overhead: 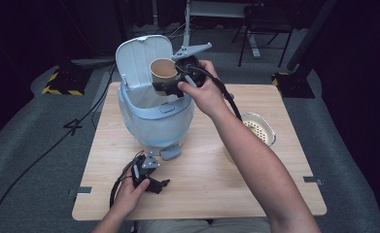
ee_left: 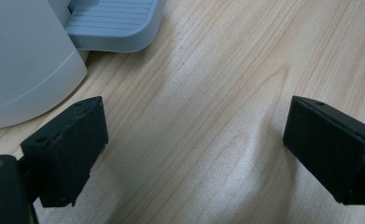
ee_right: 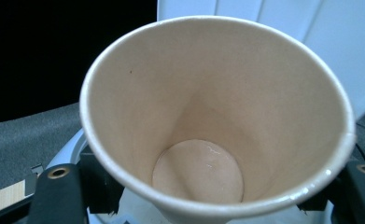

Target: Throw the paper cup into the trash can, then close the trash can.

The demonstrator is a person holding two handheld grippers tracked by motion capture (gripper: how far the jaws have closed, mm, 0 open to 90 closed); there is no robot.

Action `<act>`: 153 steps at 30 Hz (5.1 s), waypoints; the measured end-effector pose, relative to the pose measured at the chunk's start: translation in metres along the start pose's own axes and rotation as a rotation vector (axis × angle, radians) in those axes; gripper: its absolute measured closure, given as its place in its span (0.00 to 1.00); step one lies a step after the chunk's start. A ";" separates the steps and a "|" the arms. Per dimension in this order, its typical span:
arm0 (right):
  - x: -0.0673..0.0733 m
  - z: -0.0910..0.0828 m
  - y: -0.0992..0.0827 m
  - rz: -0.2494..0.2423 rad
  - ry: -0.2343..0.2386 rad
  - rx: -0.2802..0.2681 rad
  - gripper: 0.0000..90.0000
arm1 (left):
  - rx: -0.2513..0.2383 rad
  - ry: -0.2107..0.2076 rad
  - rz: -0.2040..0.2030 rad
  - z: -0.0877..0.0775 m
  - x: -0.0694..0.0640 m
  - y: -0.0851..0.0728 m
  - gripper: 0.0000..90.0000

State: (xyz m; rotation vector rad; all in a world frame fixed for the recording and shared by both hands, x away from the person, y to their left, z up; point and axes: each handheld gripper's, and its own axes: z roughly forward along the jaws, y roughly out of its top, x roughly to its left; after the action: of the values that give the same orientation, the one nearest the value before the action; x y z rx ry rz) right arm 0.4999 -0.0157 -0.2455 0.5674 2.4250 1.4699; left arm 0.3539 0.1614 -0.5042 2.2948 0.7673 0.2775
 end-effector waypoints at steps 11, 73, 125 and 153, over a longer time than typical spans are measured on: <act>0.001 0.024 -0.007 0.010 0.000 0.111 0.24 | 0.000 0.000 -0.001 0.000 0.000 0.000 0.08; 0.010 -0.249 -0.216 0.053 -0.260 0.096 0.27 | -0.002 0.026 -0.035 -0.014 -0.001 -0.015 0.08; -0.007 -0.194 -0.389 0.290 -0.442 0.281 0.17 | -0.289 -0.010 -0.056 -0.130 0.002 0.049 0.28; -0.007 -0.193 -0.392 0.320 -0.446 0.262 0.17 | -0.439 0.093 -0.043 -0.234 0.074 0.141 0.26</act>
State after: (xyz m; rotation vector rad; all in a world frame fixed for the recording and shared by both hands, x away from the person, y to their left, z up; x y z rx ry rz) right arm 0.3503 -0.3345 -0.5043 1.2424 2.2421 0.9825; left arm 0.3844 0.2516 -0.2377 1.8599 0.7187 0.4849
